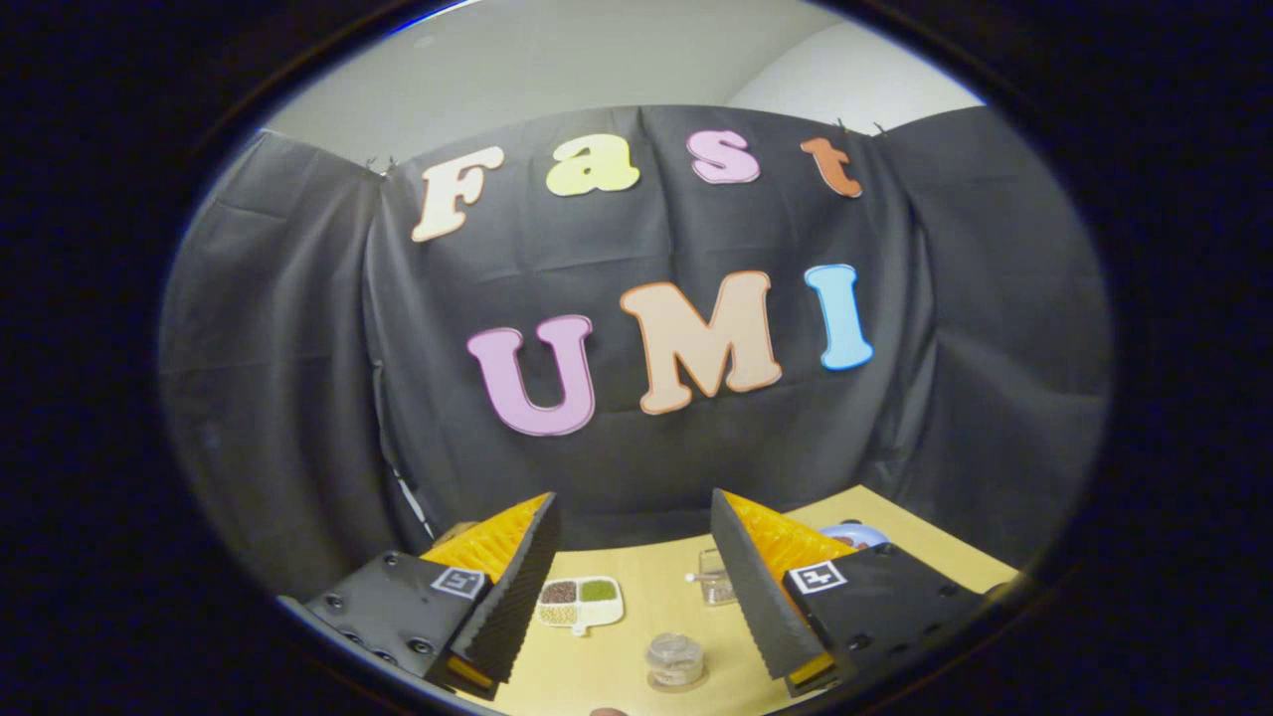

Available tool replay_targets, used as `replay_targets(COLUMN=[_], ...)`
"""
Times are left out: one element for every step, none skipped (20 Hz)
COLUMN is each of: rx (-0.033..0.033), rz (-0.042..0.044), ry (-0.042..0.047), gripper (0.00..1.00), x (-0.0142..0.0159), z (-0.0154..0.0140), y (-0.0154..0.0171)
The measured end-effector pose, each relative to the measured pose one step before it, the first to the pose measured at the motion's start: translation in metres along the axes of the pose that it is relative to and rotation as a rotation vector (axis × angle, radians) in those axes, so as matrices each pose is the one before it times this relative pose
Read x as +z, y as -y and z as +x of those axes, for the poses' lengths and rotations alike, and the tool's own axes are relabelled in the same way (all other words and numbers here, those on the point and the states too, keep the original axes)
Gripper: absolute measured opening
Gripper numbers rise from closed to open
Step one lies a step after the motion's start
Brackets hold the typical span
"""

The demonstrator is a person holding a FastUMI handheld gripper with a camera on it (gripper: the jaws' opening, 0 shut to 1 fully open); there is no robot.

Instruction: Take the bottle from table, then pour the juice into the cup, finally place the bottle on the coaster

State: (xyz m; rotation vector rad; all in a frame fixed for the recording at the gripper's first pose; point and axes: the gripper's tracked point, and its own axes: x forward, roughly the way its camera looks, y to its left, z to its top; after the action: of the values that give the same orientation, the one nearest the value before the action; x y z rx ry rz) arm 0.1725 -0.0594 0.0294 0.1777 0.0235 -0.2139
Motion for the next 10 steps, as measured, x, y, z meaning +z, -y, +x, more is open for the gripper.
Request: replay_targets(rx=[0.00804, 0.00929, 0.00667, 0.00784, 0.00182, -0.00299, -0.00704, -0.00296, 0.00409, 0.00231], rz=[-0.00115, -0.00203, 0.0013, -0.00132, -0.00582, -0.01309, -0.01237, -0.00773, -0.00239, 0.00071], ry=[0.01663, 0.01371, 0.00459, -0.00103, 0.00287, 0.00798, 0.0103, 0.00633, 0.00198, -0.00072], gripper=[0.94, 0.94, 0.94, 0.94, 0.94, 0.94, 0.94, 0.94, 0.94, 0.94], x=[0.01279, 0.011, 0.00855, 0.00625, 0.00665, 0.00657, 0.00497, 0.00353, 0.00318, 0.0008], z=[-0.00289, -0.00176, -0.00255, -0.00201, -0.0024, 0.0002, -0.00145, -0.00086, -0.00032, -0.00098], y=[-0.00201, -0.00066, -0.00143, -0.00162, 0.00102, 0.00289, 0.0025, 0.00054, -0.00207, -0.00183])
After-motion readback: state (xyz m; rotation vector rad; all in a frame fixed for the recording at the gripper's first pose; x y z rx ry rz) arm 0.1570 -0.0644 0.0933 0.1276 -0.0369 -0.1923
